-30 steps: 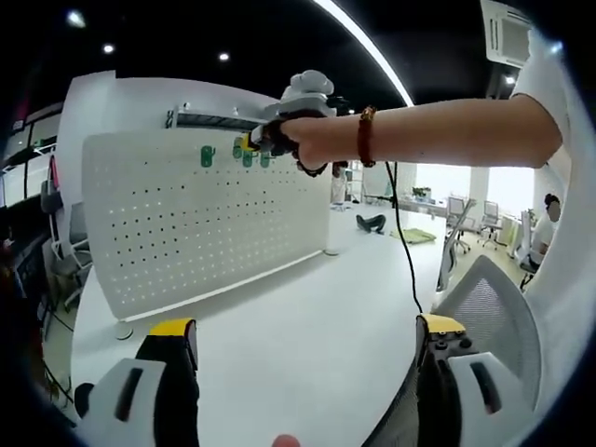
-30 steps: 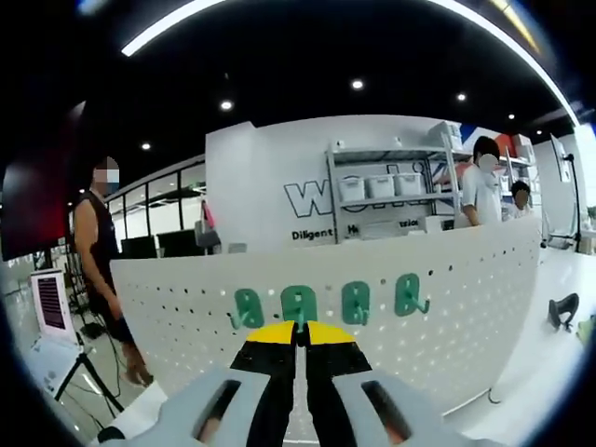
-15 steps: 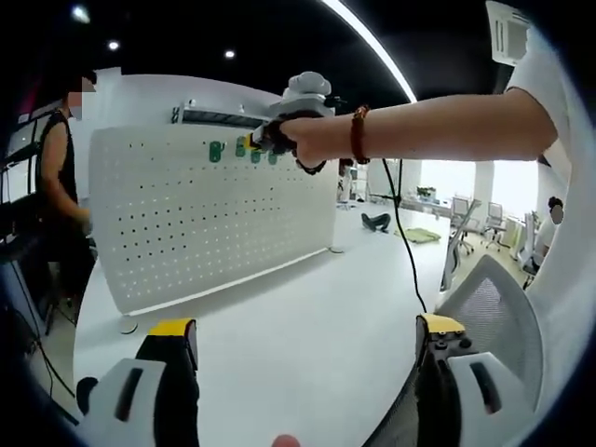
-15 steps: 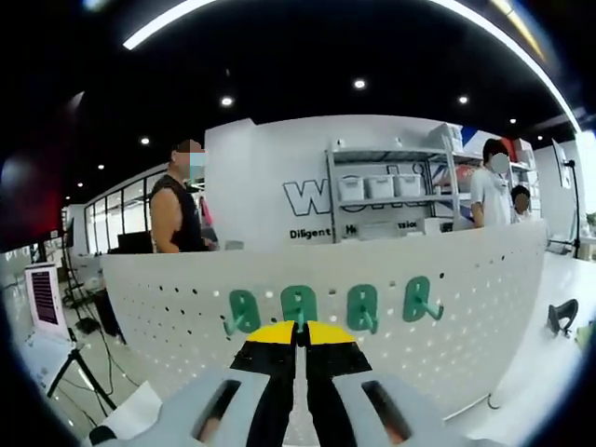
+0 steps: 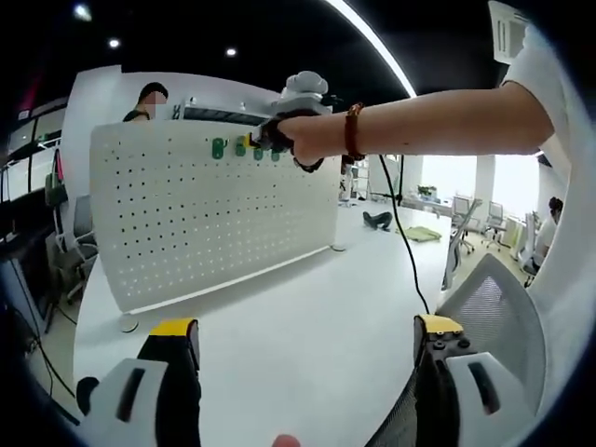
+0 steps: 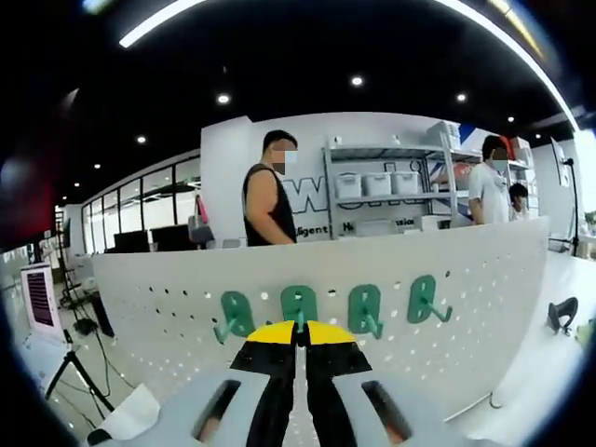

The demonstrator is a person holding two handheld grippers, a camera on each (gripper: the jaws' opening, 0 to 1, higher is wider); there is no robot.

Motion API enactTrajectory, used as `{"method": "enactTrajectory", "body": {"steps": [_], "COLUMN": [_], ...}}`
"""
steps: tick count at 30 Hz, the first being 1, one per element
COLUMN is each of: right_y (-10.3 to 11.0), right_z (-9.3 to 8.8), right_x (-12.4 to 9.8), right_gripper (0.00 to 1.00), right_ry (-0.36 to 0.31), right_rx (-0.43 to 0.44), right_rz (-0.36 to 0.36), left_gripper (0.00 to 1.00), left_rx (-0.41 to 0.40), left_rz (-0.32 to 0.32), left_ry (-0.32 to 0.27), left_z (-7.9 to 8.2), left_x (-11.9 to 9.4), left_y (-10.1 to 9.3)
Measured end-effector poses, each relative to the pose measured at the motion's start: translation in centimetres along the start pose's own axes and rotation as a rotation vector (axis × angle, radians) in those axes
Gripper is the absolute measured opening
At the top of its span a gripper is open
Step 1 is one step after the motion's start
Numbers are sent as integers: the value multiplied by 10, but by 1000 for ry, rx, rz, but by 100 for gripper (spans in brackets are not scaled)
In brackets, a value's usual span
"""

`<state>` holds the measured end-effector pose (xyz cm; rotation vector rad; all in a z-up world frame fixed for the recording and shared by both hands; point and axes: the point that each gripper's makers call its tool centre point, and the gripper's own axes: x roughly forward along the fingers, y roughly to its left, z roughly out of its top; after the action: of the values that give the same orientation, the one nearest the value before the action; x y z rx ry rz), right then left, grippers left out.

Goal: Insert the hook assembly into the mounting plate slot until the hook locks in place.

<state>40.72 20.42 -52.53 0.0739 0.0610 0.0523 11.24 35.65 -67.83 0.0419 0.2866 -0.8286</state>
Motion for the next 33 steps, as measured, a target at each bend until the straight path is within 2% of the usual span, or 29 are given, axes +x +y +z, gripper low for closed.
{"method": "enactTrajectory", "body": {"steps": [14,17,19,22,24,25,28,31,33], "right_y": [3,5,7,7,6,7,7,7,7], "right_z": [-1,-1,-3,-2,-3,-3,-3,-4,-3], "right_x": [3,2,2,2,2,2,4,4,4], "right_gripper": [1,1,1,1,1,1,1,1,1], "right_ry": [8,13,11,5,6,17,4,8,9], "right_rx": [5,-75,-61,-85,-75,-30,-98,-56,-107], "right_rz": [-3,-12,-9,-8,-8,-10,3,3,0], "left_gripper": [98,98,98,97,97,97,97,97,97], "left_rx": [-6,-6,-6,-7,-8,-8,-8,-8,-5], "left_rz": [-3,-4,-2,0,4,6,7,4,4], "left_ry": [6,5,8,10,8,8,8,11,15], "left_z": [-2,-1,-2,-3,-2,-2,-1,-1,-2], "left_x": [1,1,1,0,-1,-2,-2,-2,-2], "left_y": [2,1,2,2,2,2,1,-2,-2]}}
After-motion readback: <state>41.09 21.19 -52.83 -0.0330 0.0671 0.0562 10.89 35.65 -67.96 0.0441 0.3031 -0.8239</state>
